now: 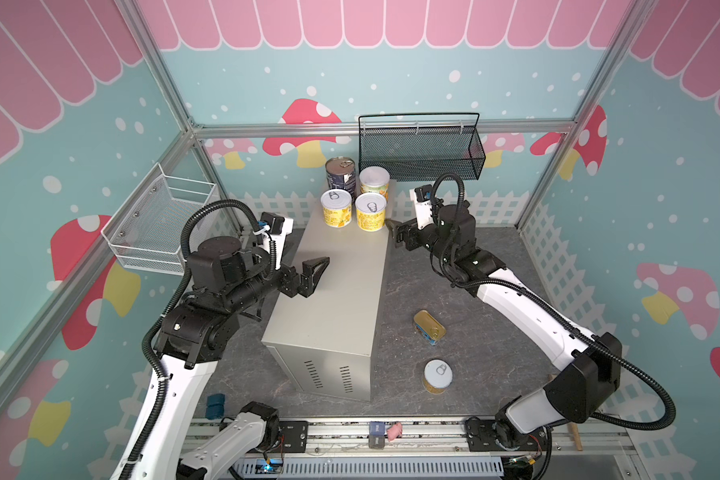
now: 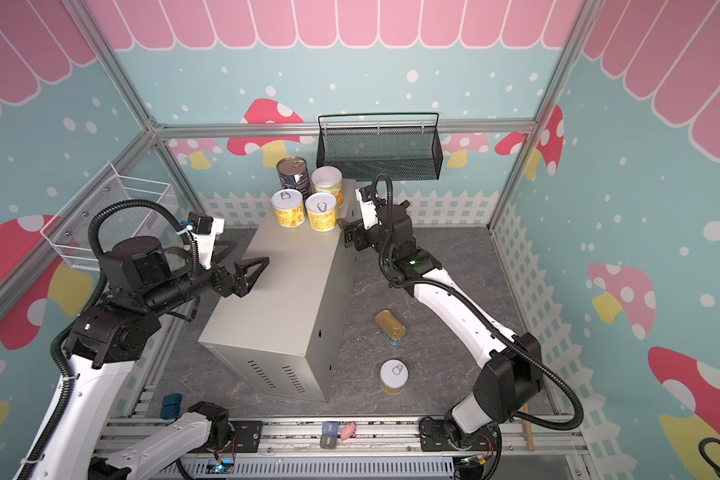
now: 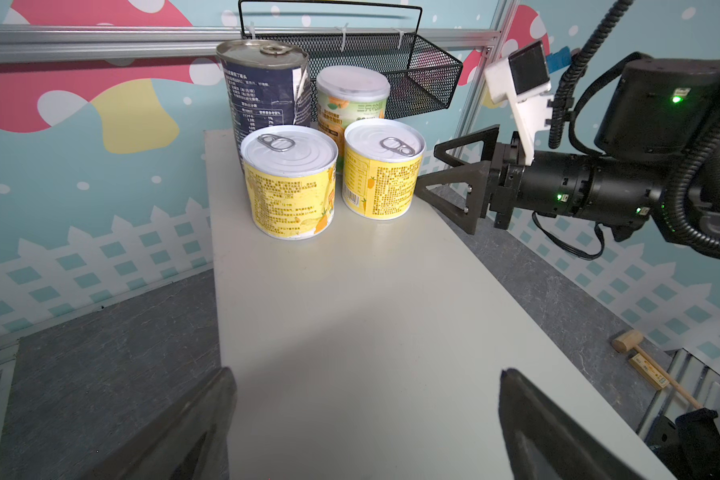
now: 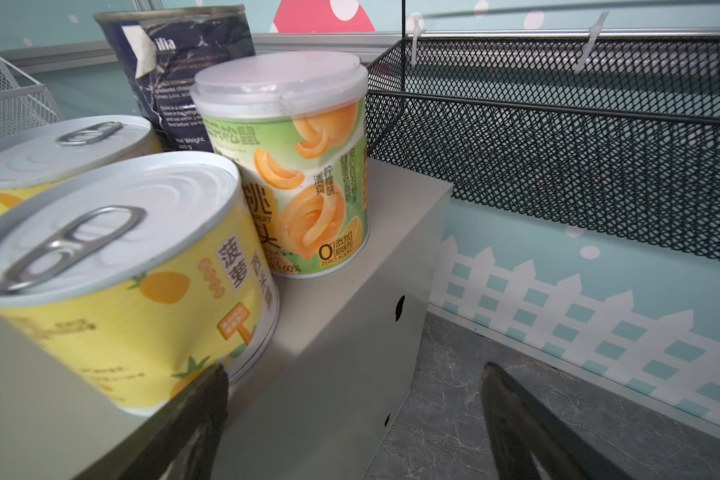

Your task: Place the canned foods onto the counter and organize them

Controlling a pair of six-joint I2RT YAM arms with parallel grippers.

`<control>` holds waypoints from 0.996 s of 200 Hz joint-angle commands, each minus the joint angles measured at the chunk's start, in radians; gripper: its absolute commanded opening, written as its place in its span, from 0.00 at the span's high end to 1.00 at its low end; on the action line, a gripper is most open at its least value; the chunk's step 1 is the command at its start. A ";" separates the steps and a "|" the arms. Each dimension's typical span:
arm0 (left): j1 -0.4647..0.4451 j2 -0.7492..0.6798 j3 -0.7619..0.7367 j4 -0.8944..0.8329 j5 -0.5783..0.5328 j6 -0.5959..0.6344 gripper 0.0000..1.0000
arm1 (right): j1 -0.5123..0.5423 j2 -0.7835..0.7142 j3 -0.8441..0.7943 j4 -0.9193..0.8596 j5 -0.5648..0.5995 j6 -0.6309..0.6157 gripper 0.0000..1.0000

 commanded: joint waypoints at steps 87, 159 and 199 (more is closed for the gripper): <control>0.009 -0.004 -0.011 0.015 0.015 0.001 0.01 | -0.006 0.005 0.016 0.003 0.010 -0.010 0.04; 0.009 -0.009 -0.010 0.013 0.017 0.001 0.01 | -0.010 0.020 0.036 -0.004 -0.018 -0.006 0.04; 0.009 -0.010 -0.011 0.014 0.015 0.002 0.01 | -0.010 0.036 0.051 -0.005 -0.034 0.000 0.04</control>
